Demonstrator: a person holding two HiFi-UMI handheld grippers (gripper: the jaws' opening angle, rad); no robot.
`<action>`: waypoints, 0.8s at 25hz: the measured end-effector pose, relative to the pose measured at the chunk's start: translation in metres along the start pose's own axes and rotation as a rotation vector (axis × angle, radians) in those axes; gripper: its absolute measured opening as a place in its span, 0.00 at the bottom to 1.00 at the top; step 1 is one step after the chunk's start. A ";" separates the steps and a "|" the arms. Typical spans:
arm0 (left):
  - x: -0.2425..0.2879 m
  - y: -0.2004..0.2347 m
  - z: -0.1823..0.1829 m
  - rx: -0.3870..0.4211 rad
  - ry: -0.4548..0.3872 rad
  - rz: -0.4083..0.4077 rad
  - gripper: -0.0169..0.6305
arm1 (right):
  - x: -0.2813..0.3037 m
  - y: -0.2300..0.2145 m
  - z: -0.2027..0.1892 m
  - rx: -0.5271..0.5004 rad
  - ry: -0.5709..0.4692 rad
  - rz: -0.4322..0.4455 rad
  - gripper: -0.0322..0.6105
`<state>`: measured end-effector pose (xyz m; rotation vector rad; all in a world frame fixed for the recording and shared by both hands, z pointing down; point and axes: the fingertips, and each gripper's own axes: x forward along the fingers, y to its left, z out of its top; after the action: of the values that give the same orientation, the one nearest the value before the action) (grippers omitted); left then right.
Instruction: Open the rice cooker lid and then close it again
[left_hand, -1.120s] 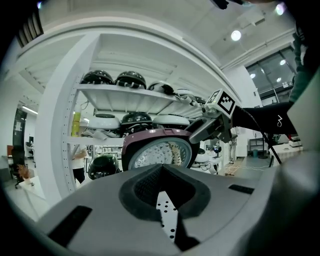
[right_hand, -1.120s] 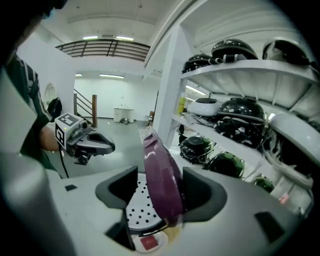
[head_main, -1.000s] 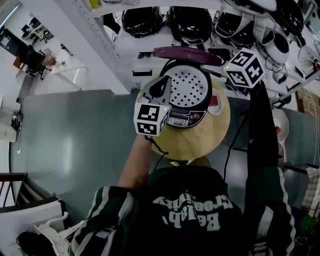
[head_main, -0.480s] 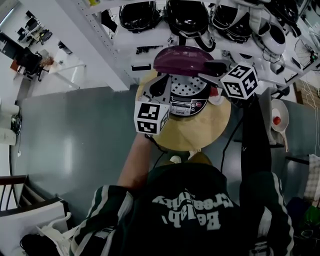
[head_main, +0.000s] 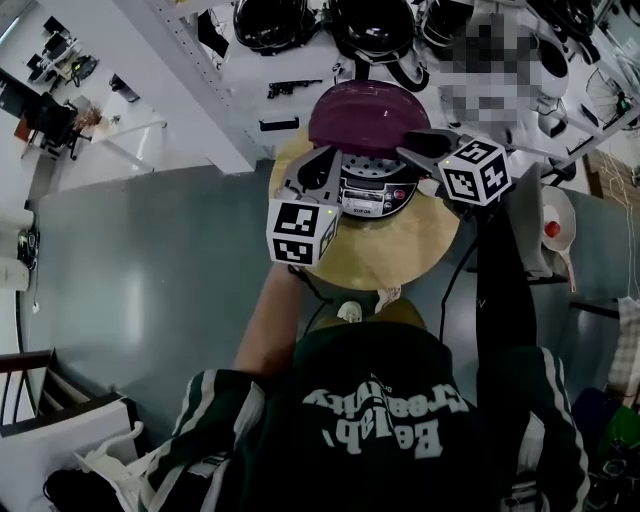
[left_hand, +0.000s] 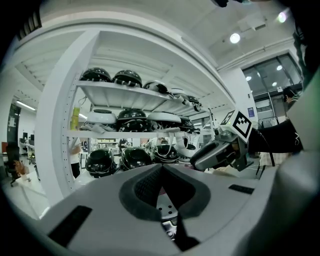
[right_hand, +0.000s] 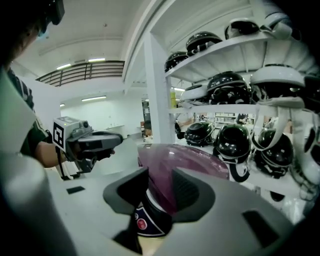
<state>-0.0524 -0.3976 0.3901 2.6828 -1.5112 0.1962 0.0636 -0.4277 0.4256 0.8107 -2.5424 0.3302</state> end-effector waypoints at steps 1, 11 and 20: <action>0.000 0.000 -0.001 -0.001 0.001 0.000 0.02 | 0.001 0.001 -0.004 0.009 0.005 0.000 0.28; 0.003 -0.001 -0.012 -0.008 0.024 -0.010 0.02 | 0.014 -0.001 -0.039 0.081 0.054 -0.043 0.13; 0.009 -0.001 -0.022 -0.017 0.042 -0.013 0.02 | 0.027 -0.001 -0.060 0.031 0.155 -0.063 0.08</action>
<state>-0.0491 -0.4019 0.4130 2.6573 -1.4762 0.2370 0.0655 -0.4209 0.4911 0.8412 -2.3685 0.3978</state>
